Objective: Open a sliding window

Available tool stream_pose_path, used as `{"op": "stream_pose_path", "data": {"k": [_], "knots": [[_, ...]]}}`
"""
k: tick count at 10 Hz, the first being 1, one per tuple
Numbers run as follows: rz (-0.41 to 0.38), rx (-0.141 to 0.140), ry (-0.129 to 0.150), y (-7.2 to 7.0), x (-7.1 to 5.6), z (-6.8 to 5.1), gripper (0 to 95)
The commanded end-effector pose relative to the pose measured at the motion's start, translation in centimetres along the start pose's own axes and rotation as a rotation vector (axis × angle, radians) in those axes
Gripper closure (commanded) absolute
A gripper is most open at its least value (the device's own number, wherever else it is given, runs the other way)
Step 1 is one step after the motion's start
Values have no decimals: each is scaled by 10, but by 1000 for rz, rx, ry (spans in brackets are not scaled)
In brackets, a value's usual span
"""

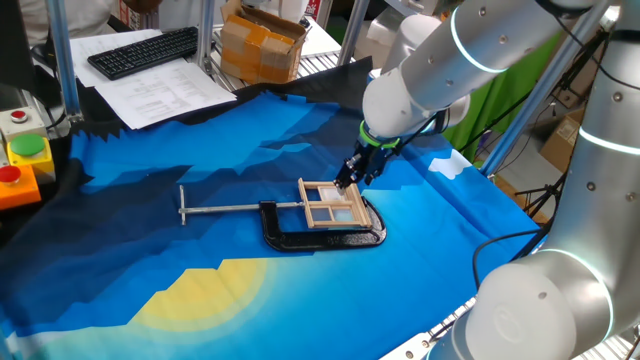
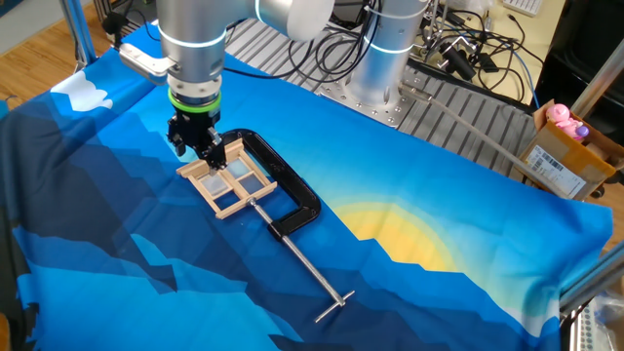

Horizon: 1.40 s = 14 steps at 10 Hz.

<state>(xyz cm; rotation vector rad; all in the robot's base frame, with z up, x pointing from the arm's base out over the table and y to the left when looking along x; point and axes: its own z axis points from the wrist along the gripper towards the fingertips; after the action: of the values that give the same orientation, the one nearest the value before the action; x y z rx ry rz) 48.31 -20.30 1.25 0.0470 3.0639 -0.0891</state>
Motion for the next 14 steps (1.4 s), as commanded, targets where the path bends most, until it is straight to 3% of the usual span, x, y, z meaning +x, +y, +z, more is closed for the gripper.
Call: {"op": "stream_pose_path", "data": {"k": [1, 14], "knots": [[-3, 11, -7, -1, 1, 0, 190], [-21, 23, -20, -3, 1, 6, 190]]}}
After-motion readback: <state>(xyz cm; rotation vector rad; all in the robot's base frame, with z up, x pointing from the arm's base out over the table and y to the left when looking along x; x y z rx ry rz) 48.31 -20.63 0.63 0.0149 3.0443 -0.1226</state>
